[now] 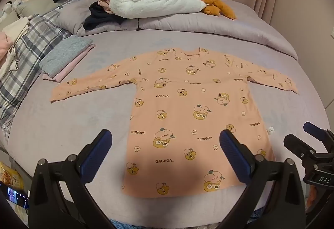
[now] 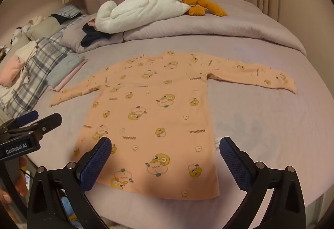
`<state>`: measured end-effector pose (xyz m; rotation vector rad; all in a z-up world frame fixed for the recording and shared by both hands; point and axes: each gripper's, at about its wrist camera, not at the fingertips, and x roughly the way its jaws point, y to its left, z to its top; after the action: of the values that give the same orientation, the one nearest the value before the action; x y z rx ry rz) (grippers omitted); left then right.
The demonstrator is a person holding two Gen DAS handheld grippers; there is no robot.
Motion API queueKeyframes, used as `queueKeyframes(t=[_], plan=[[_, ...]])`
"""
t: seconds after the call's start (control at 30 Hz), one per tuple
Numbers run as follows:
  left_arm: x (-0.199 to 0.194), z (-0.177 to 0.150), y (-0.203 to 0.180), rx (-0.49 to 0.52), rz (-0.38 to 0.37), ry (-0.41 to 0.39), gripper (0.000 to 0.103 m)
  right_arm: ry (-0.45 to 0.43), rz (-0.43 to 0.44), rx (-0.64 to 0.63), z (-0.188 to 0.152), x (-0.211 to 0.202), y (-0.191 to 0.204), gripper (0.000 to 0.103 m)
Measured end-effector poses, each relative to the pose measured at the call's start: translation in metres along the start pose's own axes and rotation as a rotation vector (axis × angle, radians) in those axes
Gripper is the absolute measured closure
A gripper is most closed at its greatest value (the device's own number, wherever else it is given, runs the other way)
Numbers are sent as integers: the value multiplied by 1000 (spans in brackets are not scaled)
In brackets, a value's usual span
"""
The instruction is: Fold small clothes
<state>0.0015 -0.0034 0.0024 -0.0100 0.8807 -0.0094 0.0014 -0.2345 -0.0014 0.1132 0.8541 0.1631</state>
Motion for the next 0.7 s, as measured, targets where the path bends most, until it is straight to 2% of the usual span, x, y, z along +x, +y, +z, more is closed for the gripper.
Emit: queueKeyframes(t=[0.7], plan=[[0,-4,-1,-5,-9,-5,0,-2,-2,-2,0,1,1,1]])
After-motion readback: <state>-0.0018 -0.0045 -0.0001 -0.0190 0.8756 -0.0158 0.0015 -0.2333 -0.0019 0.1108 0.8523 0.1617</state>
